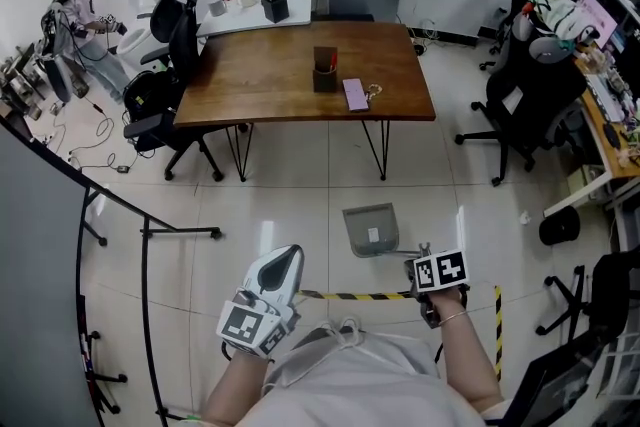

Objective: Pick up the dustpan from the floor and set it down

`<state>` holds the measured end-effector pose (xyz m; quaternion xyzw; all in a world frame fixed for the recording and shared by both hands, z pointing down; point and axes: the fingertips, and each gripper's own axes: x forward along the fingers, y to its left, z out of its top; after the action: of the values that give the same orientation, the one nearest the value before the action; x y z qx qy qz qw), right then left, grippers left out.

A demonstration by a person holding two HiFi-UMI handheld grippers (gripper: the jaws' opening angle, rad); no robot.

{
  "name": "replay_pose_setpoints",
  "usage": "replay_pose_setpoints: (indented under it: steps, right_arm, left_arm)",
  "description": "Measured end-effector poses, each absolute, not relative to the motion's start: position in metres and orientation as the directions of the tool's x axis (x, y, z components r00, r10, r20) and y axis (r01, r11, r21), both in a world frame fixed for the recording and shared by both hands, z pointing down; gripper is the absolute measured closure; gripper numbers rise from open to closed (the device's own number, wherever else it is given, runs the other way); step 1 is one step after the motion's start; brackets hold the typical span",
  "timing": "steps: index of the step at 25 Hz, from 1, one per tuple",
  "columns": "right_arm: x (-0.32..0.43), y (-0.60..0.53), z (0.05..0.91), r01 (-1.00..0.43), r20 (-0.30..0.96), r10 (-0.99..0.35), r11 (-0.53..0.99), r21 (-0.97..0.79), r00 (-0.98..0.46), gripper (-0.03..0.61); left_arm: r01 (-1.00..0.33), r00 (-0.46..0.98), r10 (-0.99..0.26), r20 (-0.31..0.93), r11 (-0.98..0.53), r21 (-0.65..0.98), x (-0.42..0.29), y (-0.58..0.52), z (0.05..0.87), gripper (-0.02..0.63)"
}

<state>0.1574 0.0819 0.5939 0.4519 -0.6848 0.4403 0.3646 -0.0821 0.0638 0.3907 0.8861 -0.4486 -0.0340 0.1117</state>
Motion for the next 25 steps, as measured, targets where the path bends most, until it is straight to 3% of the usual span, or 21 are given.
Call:
replay_pose_setpoints:
  steps: [15, 25]
  right_arm:
    - [0.158, 0.031, 0.601, -0.923, 0.882, -0.288, 0.218, -0.318, -0.372, 0.575]
    - [0.135, -0.062, 0.638, -0.942, 0.914, -0.23, 0.129, -0.311, -0.333, 0.575]
  left_arm:
    - [-0.819, 0.558, -0.827, 0.067, -0.535, 0.207, -0.076, 0.009, 0.406, 0.6]
    - [-0.752, 0.64, -0.767, 0.045, -0.613, 0.242, -0.098, -0.117, 0.413, 0.6]
